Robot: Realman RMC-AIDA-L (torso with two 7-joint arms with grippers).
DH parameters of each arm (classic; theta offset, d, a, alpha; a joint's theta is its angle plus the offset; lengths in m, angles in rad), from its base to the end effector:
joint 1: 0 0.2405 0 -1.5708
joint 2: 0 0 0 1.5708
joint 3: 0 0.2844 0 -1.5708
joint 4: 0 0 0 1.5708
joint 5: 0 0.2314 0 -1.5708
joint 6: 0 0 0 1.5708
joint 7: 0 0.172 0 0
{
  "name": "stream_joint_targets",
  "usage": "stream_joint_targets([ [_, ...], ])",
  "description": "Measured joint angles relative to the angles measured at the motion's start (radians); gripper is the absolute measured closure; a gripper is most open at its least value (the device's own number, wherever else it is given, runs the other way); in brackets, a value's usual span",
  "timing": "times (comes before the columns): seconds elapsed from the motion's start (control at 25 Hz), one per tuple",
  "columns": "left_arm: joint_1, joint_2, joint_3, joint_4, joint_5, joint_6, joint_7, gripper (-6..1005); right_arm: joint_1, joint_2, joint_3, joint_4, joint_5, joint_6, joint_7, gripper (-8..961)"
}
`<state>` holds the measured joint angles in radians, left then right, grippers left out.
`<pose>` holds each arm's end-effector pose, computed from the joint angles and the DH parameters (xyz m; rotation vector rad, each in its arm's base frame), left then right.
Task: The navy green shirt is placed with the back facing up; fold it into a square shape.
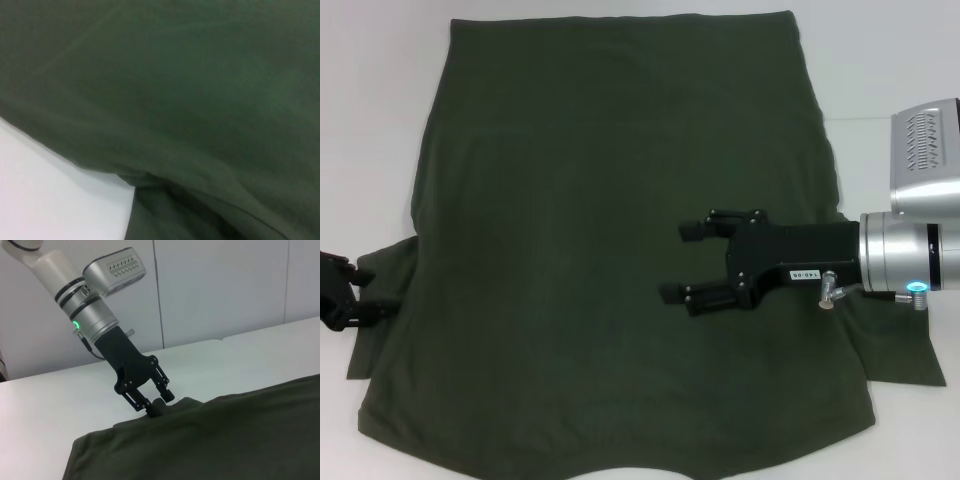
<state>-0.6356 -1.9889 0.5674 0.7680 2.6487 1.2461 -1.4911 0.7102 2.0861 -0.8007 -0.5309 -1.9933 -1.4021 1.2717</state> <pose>-0.3776 0.4232 0.0367 -2.5279 -0.5903 0.2811 0.2323 0.4098 -0.0807 -2.8359 0.3636 0.5956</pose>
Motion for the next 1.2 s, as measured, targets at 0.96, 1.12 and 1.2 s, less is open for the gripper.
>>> stream_joint_targets([
  [0.96,-0.004,0.005,-0.012,0.007,0.012,0.023,-0.023,543,-0.002,0.0,0.0,0.002,0.005,0.0,0.011,6],
  [1.12,-0.005,0.006,-0.012,0.007,0.013,0.023,-0.027,585,-0.002,0.0,0.0,0.002,0.005,0.0,0.011,6],
  [1.2,-0.007,0.006,-0.009,0.009,0.014,0.024,-0.031,585,-0.003,0.0,0.0,0.002,0.005,0.0,0.011,6],
])
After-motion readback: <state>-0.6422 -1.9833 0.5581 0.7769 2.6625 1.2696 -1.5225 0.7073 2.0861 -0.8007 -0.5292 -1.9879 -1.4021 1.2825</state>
